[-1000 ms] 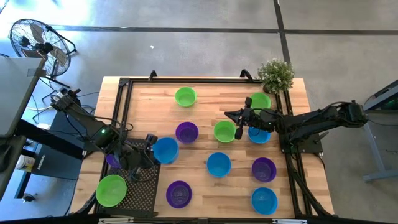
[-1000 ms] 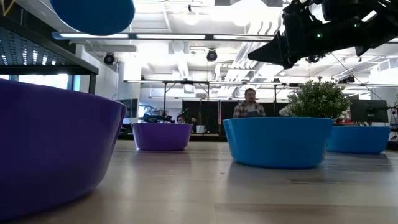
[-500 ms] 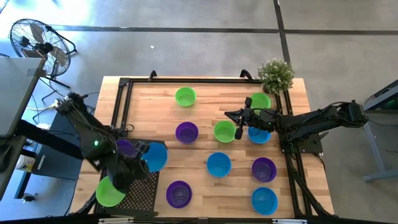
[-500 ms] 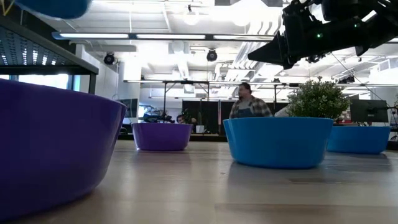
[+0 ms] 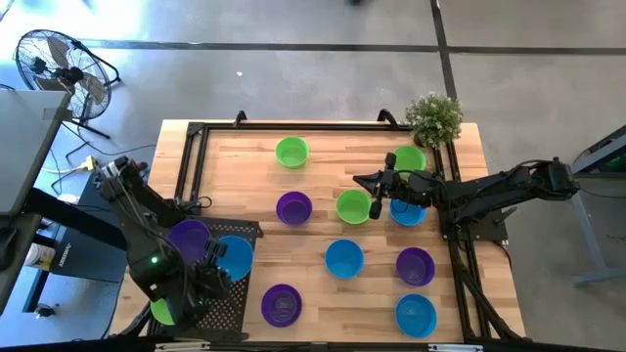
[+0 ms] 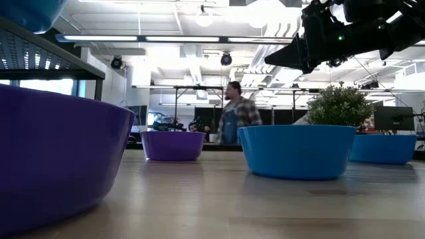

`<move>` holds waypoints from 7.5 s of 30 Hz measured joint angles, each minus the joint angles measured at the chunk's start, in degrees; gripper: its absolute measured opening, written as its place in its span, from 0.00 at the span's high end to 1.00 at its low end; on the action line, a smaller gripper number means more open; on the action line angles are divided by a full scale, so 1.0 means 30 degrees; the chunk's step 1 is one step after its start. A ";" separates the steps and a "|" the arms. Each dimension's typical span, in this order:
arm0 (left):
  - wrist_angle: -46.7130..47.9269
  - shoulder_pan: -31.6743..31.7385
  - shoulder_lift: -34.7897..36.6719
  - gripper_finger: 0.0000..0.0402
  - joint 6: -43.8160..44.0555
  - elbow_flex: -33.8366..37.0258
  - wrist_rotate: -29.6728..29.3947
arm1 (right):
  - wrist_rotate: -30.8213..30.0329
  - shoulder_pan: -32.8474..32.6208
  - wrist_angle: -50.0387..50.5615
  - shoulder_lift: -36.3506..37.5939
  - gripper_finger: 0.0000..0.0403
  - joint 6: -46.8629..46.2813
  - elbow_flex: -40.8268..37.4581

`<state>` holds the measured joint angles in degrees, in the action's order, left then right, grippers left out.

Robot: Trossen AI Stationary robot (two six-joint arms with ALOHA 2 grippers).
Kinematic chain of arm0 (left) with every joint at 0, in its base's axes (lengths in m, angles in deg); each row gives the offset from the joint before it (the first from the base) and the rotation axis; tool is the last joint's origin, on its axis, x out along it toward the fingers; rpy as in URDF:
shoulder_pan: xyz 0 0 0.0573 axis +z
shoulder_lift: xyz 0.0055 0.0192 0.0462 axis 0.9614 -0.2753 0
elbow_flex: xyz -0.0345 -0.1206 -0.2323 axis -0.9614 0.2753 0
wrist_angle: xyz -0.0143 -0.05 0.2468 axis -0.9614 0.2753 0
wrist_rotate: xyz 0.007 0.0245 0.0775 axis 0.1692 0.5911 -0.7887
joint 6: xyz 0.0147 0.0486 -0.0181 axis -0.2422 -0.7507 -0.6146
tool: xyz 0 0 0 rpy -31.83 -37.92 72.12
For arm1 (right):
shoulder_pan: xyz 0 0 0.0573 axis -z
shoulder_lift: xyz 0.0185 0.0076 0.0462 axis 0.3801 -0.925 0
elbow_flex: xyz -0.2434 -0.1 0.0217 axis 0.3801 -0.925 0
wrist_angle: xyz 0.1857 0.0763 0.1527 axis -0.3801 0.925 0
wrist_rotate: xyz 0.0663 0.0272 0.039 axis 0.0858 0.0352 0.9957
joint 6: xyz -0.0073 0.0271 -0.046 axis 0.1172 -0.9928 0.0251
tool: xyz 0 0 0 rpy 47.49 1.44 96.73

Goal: Pick & Place Mini bowls
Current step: Put the blue bowl on the shelf, then stack the green bowl on the other green bowl on the shelf

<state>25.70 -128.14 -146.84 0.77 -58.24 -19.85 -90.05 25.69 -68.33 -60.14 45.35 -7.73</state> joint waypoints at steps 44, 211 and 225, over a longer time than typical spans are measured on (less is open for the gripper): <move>-0.0091 -0.1205 -0.0728 0.73 0.3203 0.0022 -0.0156 | 0.0000 -0.0005 0.0007 0.0000 0.98 0.0000 0.0000; -3.2224 1.6281 1.1817 1.00 -1.3314 2.2221 0.5254 | -0.5403 -0.2593 2.3387 -0.5165 0.63 -1.3549 0.8633; -3.2235 1.6281 1.1817 1.00 -1.3314 2.2221 0.5262 | -0.0365 0.1143 2.0557 -0.5027 0.69 -1.6298 0.5841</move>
<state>-71.00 -79.30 -111.39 -39.17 8.42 -4.07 -91.15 29.12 -6.66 -75.22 -3.54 9.79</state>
